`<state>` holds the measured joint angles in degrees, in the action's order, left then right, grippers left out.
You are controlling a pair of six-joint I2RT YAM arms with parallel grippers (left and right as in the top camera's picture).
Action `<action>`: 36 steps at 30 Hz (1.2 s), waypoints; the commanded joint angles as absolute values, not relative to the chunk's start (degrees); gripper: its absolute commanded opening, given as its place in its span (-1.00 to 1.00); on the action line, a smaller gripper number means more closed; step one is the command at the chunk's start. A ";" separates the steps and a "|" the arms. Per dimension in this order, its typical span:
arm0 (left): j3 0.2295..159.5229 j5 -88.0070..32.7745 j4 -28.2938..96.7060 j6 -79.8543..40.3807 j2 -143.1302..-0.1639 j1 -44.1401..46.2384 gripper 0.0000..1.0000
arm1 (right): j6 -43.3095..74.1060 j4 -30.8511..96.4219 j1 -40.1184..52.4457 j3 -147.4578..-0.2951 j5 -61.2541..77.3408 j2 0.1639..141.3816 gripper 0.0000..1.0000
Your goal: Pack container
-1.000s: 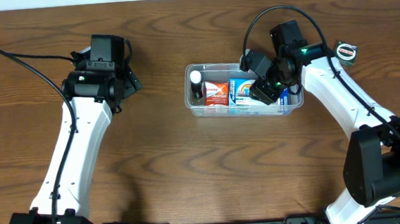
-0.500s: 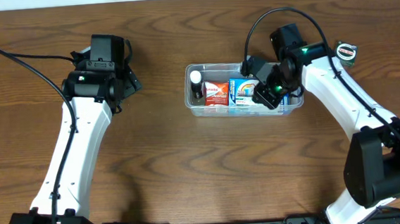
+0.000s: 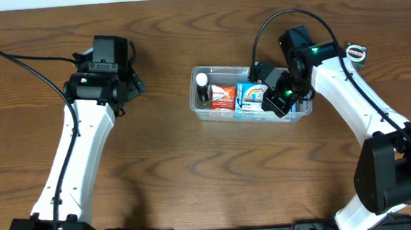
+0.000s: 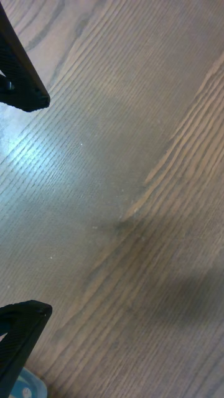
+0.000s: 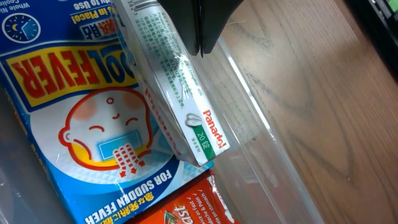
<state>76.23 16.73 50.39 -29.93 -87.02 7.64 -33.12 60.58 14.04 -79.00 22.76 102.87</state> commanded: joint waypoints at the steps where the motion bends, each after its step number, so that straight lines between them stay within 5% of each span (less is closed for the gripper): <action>1: 76.07 17.65 50.50 -29.61 -87.68 7.46 0.96 | -34.83 60.64 13.67 -79.96 24.03 101.36 -0.98; 36: 76.07 17.65 50.50 -29.61 -87.68 7.46 0.96 | -41.36 56.88 13.67 -78.65 20.18 109.82 -0.98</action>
